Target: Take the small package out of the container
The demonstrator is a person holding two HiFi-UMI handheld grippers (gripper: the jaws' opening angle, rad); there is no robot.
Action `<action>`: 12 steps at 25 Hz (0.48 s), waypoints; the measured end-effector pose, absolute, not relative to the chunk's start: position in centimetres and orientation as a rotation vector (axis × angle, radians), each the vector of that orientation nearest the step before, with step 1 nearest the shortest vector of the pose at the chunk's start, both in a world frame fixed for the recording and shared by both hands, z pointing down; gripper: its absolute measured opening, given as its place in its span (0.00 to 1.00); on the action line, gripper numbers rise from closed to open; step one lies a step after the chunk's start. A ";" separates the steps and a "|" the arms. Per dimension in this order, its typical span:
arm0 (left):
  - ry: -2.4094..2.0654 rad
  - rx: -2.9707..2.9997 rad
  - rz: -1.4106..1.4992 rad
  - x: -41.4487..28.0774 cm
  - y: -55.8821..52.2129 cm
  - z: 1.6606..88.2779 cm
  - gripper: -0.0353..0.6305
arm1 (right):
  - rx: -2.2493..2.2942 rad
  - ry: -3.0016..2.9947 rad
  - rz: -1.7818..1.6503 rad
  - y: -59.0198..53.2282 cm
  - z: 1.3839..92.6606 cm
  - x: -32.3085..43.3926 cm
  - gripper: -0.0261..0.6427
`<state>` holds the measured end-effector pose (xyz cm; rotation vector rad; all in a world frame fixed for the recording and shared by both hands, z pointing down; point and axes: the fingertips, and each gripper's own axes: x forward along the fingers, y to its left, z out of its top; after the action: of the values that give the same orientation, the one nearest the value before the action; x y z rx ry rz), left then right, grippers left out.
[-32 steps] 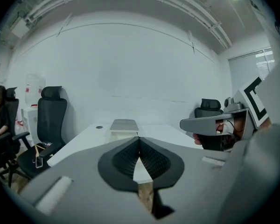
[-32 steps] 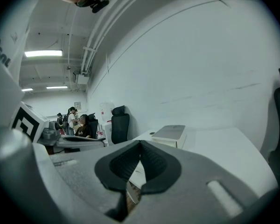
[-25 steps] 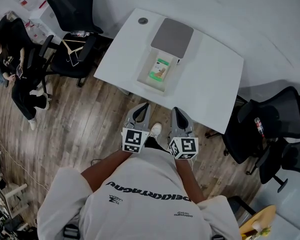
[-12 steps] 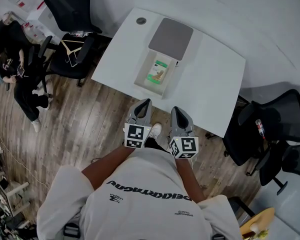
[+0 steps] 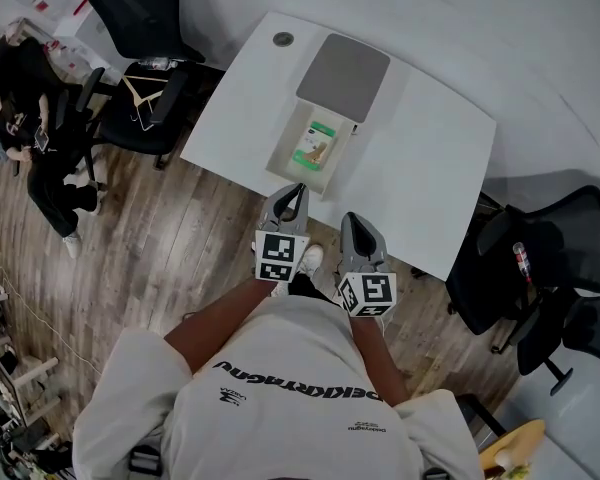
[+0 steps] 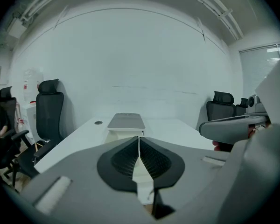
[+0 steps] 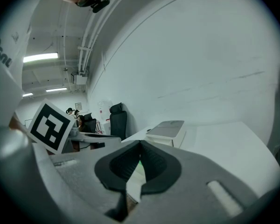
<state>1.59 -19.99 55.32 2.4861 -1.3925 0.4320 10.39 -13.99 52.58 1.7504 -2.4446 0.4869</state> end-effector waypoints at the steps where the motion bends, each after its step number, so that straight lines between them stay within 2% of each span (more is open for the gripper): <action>1: -1.396 2.482 0.438 1.7 -20.2 55.4 0.06 | 1.749 -2.445 0.490 -14.0 52.7 10.4 0.04; 12: -1.394 2.438 0.517 2.6 -22.8 57.0 0.12 | 1.754 -2.431 0.521 -14.5 53.4 11.0 0.04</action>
<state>2.59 -22.85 57.02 2.4378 -1.3945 0.5168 11.03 -14.50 53.42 1.7540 -2.4306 0.5212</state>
